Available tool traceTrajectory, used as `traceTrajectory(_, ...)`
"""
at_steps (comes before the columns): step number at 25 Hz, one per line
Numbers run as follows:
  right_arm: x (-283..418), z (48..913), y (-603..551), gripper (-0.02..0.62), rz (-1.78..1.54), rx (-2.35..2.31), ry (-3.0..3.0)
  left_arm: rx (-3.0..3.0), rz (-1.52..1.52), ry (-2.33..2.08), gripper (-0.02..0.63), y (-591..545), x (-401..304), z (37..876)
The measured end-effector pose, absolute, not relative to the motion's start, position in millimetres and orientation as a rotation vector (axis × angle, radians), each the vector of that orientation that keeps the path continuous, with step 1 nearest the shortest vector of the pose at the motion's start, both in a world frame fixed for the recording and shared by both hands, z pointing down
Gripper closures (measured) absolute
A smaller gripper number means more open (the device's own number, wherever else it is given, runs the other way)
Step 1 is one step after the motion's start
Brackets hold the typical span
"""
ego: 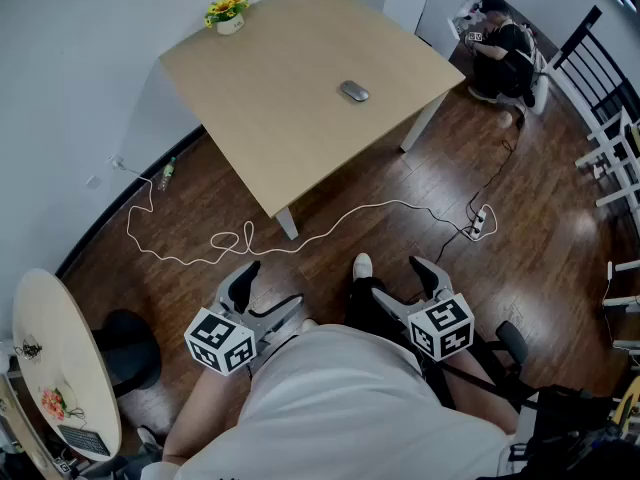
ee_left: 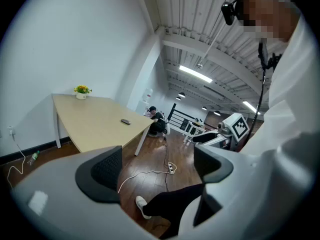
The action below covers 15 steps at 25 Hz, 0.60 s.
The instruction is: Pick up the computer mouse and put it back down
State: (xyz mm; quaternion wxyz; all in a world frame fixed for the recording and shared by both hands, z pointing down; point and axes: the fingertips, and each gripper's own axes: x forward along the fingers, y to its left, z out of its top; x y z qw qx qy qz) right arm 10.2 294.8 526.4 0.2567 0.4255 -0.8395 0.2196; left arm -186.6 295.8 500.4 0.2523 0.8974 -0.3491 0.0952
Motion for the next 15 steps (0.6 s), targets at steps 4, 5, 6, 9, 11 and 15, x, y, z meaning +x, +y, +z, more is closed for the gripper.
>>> traceTrajectory(4, 24, 541, 255, 0.192, 0.614, 1.164, -2.281, 2.408, 0.296, -0.968, 0.181, 265, -183, 515)
traceTrajectory(5, 29, 546, 240, 0.192, 0.623, 1.161, -2.284, 2.400, 0.302, -0.975, 0.181, 255, -179, 517)
traceTrajectory(6, 34, 552, 224, 0.192, 0.632, 1.154, -2.288, 2.391, 0.306, -0.984, 0.181, 244, -174, 519)
traceTrajectory(9, 52, 569, 157, 0.195, 0.653, 1.117, -2.302, 2.348, 0.328, -1.029, 0.181, 201, -159, 523)
traceTrajectory(11, 63, 578, 101, 0.195, 0.652, 1.087, -2.315, 2.303, 0.340, -1.072, 0.181, 167, -148, 525)
traceTrajectory(15, 82, 595, -18, 0.195, 0.614, 1.006, -2.346, 2.232, 0.369, -1.137, 0.181, 92, -116, 522)
